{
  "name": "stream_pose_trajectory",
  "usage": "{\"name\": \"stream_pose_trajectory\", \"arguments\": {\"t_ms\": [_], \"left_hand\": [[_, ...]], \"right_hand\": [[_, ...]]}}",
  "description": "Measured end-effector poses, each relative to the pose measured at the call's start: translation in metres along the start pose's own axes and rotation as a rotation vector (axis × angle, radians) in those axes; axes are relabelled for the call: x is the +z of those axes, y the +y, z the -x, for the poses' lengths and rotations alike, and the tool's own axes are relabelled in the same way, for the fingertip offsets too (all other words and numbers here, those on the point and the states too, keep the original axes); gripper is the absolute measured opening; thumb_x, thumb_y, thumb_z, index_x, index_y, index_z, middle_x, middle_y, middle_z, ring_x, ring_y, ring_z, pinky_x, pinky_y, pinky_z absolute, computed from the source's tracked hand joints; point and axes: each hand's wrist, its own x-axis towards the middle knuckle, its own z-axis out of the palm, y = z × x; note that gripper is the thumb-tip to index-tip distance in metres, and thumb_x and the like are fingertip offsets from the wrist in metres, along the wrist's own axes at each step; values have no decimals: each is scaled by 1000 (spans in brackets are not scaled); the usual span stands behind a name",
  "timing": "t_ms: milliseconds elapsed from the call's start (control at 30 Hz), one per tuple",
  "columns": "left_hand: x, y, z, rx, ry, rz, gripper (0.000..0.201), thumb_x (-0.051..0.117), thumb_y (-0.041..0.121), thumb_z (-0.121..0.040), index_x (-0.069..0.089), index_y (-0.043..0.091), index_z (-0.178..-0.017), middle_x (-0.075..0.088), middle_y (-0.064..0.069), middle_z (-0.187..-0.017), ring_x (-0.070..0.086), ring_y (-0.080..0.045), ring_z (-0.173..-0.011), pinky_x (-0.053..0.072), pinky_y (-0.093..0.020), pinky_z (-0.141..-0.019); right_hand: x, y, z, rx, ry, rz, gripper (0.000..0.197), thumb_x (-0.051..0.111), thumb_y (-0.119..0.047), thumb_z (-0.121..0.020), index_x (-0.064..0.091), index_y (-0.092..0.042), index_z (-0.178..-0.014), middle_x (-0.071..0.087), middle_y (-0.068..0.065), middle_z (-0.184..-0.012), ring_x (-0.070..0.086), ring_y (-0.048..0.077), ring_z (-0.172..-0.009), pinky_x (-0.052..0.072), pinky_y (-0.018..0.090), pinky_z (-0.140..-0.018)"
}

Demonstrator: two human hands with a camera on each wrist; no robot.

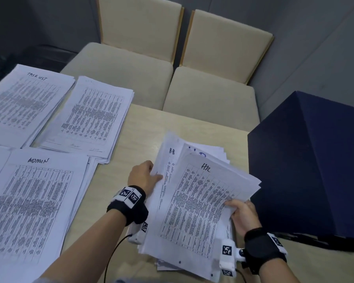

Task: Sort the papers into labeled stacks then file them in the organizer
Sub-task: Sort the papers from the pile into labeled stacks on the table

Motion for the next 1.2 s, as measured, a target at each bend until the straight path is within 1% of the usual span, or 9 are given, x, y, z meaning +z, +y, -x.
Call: {"name": "stream_pose_trajectory", "arguments": {"t_ms": [200, 367, 500, 600, 767, 867, 967, 1100, 1200], "left_hand": [[-15, 7, -5, 62, -43, -508, 13, 54, 19, -96, 60, 10, -88, 58, -2, -76, 62, -23, -73, 44, -29, -59], [-25, 22, 6, 159, 82, -760, 34, 34, 30, -104, 65, 18, -98, 64, -2, -87, 64, -22, -79, 40, -28, -61], [-29, 24, 9, 259, 70, -325, 32, 49, 30, -99, 56, 15, -71, 53, 0, -61, 55, -23, -60, 37, -28, -55], [-27, 18, 15, 318, -224, 435, 31, 69, 9, -88, 52, 15, -62, 47, 10, -49, 44, -5, -50, 36, -19, -55], [-30, 15, 19, 264, -575, 733, 34, 65, -14, -75, 69, 18, -63, 65, -1, -64, 60, -12, -60, 50, -22, -65], [-22, 5, 7, 162, -432, 566, 33, 56, -4, -73, 71, 10, -98, 71, -10, -103, 67, -23, -91, 54, -33, -83], [-9, -4, -5, -34, 16, 33, 44, 67, 16, -84, 53, 9, -125, 58, -8, -123, 59, -26, -108, 48, -38, -93], [-10, 1, -9, -42, 98, -123, 30, 70, 35, -85, 51, 17, -72, 61, -4, -72, 54, -25, -67, 40, -28, -58], [-11, 13, -5, 139, 146, -291, 45, 51, 47, -95, 52, 15, -63, 52, 1, -57, 54, -26, -59, 35, -27, -51]], "right_hand": [[-8, 3, -6, 16, 44, -12, 59, 67, 4, -64, 53, 11, -121, 68, 21, -118, 64, 38, -111, 46, 54, -101], [-4, -1, -5, -34, 32, -29, 27, 49, 16, -76, 64, 10, -97, 68, 21, -100, 62, 34, -101, 49, 38, -89], [4, -8, -5, -27, -59, 20, 51, 41, 16, -79, 66, 0, -120, 64, 7, -128, 54, 15, -124, 37, 33, -108], [6, -12, -5, -21, -46, -10, 56, 43, 15, -81, 58, -2, -132, 58, 2, -137, 50, 14, -129, 41, 24, -98], [15, -14, 0, -57, 6, 27, 28, 50, 19, -81, 67, 3, -97, 70, 13, -97, 62, 25, -97, 50, 26, -80], [13, -11, -1, -75, 4, 67, 15, 66, 8, -75, 70, 3, -90, 68, 17, -85, 61, 20, -64, 47, 23, -51], [10, -9, -3, -108, 81, 58, 15, 72, 7, -71, 65, -1, -81, 61, 14, -77, 56, 18, -55, 43, 22, -42], [8, -5, 4, -123, 68, 31, 28, 51, 16, -83, 62, -5, -98, 68, 11, -90, 64, 23, -82, 52, 28, -74], [3, -2, 0, -92, 70, 38, 19, 54, 14, -81, 64, -1, -86, 66, 19, -91, 62, 32, -93, 47, 44, -95]]}}
